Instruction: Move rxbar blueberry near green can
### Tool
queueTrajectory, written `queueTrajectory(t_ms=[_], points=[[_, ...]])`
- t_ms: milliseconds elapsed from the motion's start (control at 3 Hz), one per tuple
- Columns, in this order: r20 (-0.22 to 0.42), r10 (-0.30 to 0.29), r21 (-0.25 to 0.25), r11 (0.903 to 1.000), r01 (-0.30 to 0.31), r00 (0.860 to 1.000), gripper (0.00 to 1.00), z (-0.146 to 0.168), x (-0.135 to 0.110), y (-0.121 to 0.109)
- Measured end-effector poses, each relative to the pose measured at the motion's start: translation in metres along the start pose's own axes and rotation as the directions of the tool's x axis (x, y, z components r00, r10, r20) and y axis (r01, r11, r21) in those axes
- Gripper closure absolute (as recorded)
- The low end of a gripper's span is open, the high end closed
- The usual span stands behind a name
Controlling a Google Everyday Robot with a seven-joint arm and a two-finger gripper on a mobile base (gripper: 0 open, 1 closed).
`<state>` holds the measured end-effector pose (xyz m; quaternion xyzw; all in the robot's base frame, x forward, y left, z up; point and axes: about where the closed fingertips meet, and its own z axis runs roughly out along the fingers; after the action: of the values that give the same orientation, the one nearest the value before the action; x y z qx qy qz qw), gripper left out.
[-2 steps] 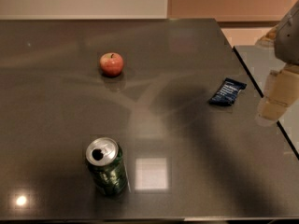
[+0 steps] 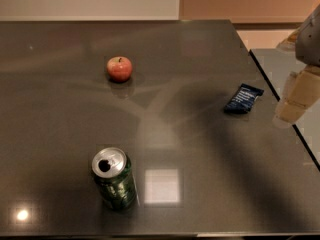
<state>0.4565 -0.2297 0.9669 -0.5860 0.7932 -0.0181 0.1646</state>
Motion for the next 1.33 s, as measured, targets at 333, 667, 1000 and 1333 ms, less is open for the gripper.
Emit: queueTrajectory(t_ms=[333,667,1000,1333], points=[[0.027,0.045,-0.014,0.9989,-0.044,0.999,0.0,0.021,0.012,-0.024],[0.056,0.083,-0.023,0.9963,-0.082,0.995,0.0,0.044,0.023,-0.046],[0.079,0.11,-0.031,0.9937,-0.108,0.991,0.0,0.067,0.032,-0.064],[0.095,0.125,-0.039,0.9918,-0.122,0.988,0.0,0.082,0.036,-0.074]])
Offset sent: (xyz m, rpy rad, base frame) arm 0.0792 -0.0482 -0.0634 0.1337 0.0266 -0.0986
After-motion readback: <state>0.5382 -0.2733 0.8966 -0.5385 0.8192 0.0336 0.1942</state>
